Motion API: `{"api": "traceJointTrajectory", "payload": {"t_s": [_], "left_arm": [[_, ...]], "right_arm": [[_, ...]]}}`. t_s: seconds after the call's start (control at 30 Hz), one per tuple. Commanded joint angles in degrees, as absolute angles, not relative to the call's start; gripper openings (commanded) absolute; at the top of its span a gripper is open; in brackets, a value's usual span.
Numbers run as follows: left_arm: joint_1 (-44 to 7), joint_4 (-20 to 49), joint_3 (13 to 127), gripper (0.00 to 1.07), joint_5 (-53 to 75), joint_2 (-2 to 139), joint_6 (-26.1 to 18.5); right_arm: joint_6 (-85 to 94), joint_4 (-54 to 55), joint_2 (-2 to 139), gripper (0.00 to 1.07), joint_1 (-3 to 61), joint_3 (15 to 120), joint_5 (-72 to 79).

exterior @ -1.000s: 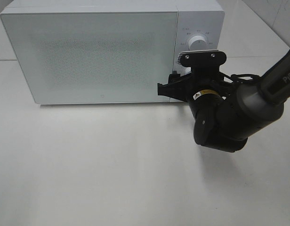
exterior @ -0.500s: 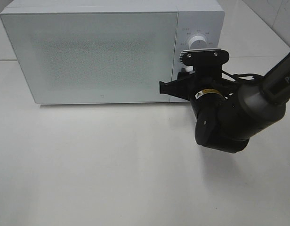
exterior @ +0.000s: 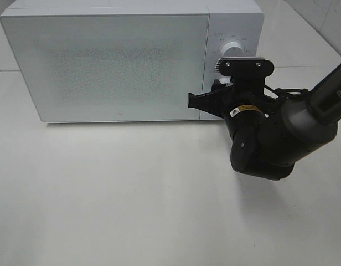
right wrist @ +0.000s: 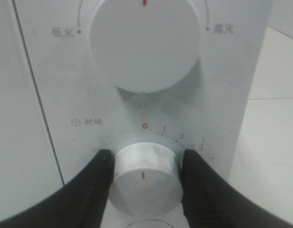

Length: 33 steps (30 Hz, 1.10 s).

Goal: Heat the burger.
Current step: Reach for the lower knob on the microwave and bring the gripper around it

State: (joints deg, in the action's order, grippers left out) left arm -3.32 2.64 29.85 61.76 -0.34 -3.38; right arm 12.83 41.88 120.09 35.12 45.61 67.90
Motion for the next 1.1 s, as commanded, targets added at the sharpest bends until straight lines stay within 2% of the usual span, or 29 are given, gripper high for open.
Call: {"api": "traceJointTrajectory", "payload": {"t_s": [0.03, 0.3, 0.53, 0.73, 0.87, 1.1], "left_arm": [[-3.2, 3.1, 29.7, 0.98, 61.2, -1.3, -3.3], [-3.2, 3.1, 29.7, 0.98, 61.2, -1.3, -3.3], [-3.2, 3.1, 29.7, 0.98, 61.2, -1.3, -3.3], [-3.2, 3.1, 29.7, 0.98, 61.2, -1.3, -3.3], [-3.2, 3.1, 29.7, 0.98, 61.2, -1.3, -3.3], [-3.2, 3.1, 29.7, 0.98, 61.2, -1.3, -3.3]], "right_arm": [[2.8, 37.3, 119.3, 0.00, 34.8, 46.4, 69.4], [-20.3, 31.2, 119.3, 0.00, 34.8, 46.0, 68.6], [-47.6, 27.0, 119.3, 0.00, 34.8, 46.0, 70.7], [-62.0, 26.0, 119.3, 0.00, 34.8, 46.0, 70.5], [-79.3, 26.0, 119.3, 0.00, 34.8, 46.0, 70.6], [-90.4, 26.0, 119.3, 0.00, 34.8, 46.0, 73.8]]}}
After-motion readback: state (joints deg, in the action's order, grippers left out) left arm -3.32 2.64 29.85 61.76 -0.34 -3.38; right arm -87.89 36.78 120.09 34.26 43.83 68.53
